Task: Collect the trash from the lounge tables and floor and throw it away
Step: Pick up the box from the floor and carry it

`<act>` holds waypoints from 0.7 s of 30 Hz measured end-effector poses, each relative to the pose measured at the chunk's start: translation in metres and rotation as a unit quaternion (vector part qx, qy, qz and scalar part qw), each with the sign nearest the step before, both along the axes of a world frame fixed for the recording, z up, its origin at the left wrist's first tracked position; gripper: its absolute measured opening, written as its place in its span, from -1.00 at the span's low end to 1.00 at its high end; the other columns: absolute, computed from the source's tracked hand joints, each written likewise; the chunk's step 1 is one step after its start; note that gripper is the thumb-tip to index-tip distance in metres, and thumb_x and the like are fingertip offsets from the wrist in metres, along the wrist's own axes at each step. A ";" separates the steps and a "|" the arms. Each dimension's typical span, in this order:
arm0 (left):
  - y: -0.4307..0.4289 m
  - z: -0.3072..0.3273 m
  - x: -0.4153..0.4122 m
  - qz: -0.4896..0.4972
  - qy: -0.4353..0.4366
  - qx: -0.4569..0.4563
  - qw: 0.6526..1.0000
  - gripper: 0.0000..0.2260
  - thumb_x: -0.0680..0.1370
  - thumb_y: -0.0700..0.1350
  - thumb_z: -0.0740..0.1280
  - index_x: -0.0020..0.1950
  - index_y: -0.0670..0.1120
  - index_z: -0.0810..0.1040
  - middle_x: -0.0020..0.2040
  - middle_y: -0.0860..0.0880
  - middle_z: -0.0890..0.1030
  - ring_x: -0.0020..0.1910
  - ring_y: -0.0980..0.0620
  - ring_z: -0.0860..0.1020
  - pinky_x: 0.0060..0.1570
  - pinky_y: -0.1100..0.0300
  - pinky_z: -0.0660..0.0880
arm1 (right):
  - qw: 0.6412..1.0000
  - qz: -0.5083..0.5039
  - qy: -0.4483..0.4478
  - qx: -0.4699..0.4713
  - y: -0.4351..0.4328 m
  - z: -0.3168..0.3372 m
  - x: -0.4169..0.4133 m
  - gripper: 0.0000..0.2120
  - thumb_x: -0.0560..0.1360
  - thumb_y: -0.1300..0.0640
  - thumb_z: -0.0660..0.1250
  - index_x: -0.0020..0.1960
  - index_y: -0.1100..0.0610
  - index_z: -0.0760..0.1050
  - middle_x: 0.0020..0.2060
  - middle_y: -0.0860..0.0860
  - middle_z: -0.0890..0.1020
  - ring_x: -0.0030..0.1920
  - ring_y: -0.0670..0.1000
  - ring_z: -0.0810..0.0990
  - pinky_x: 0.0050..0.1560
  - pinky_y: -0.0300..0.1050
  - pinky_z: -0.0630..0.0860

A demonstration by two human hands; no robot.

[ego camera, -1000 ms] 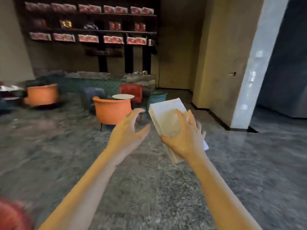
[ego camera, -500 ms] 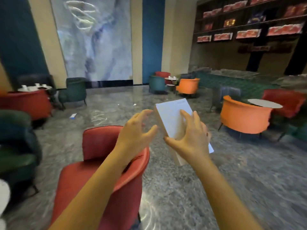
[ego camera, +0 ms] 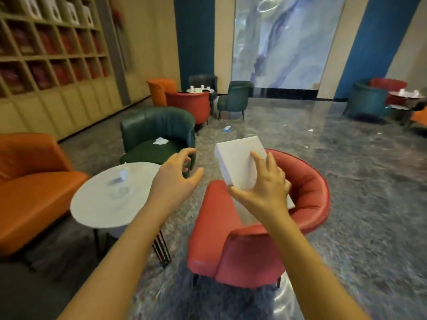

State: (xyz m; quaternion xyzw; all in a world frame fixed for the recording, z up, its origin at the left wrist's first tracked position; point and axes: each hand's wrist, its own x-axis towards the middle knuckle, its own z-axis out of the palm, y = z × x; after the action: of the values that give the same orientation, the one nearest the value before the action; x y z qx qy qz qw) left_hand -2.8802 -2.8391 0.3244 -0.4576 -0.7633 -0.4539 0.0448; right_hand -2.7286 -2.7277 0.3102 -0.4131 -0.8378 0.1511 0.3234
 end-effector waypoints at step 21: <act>-0.055 -0.076 -0.405 0.191 -0.083 -0.061 0.976 -0.65 0.51 -0.01 0.32 0.28 0.06 0.41 0.14 0.02 0.52 0.01 0.04 0.52 -0.10 0.15 0.45 | 0.988 0.131 -0.070 -0.038 0.014 -0.075 -0.418 -0.17 0.26 -0.23 0.40 0.42 -0.10 0.11 0.46 0.04 0.12 0.35 0.17 0.21 0.25 0.12 0.15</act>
State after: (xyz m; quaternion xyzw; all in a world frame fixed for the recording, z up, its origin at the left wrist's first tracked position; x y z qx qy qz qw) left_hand -3.2853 -2.8941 0.2482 -0.2661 -0.8641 -0.4255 0.0389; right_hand -3.1470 -2.7138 0.2350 -0.3212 -0.8990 0.1949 0.2250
